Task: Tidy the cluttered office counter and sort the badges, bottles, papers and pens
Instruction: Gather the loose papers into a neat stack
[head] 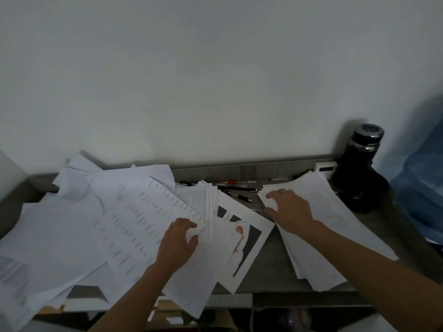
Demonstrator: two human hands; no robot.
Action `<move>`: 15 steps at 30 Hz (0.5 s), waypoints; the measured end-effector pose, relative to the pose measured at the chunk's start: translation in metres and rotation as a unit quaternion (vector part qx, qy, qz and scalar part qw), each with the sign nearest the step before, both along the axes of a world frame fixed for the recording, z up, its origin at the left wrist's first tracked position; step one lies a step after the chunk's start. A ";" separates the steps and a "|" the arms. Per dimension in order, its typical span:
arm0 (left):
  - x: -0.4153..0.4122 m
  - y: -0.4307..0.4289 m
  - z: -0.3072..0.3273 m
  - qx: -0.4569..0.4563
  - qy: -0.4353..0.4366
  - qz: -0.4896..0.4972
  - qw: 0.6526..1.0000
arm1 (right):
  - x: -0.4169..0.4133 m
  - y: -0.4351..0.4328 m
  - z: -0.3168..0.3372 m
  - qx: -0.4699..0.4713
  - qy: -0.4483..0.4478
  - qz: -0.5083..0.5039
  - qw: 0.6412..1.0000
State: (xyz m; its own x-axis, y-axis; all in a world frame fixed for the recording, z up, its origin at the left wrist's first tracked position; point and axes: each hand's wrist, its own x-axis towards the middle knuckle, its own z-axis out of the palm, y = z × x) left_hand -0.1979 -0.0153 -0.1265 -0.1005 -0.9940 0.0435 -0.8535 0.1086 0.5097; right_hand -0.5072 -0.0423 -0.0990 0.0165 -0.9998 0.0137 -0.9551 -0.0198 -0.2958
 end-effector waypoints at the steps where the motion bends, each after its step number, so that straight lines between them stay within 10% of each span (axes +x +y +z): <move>1: 0.018 0.001 -0.002 0.000 -0.005 0.010 1.000 | 0.017 -0.002 -0.001 0.011 -0.021 0.012 1.000; 9: 0.184 0.025 -0.019 0.096 -0.127 0.144 0.977 | 0.159 -0.022 -0.009 0.104 -0.183 0.028 0.977; 15: 0.243 0.042 -0.045 0.200 -0.154 0.044 0.967 | 0.244 -0.042 -0.020 0.207 -0.178 -0.039 0.961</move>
State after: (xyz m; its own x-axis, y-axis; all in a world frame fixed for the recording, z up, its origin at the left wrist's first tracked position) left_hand 0.0454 0.0266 -0.1711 0.0389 -0.9307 -0.3638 -0.9685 -0.1247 0.2154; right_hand -0.2635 -0.0843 -0.1191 0.0092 -0.9190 -0.3942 -0.7856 0.2372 -0.5714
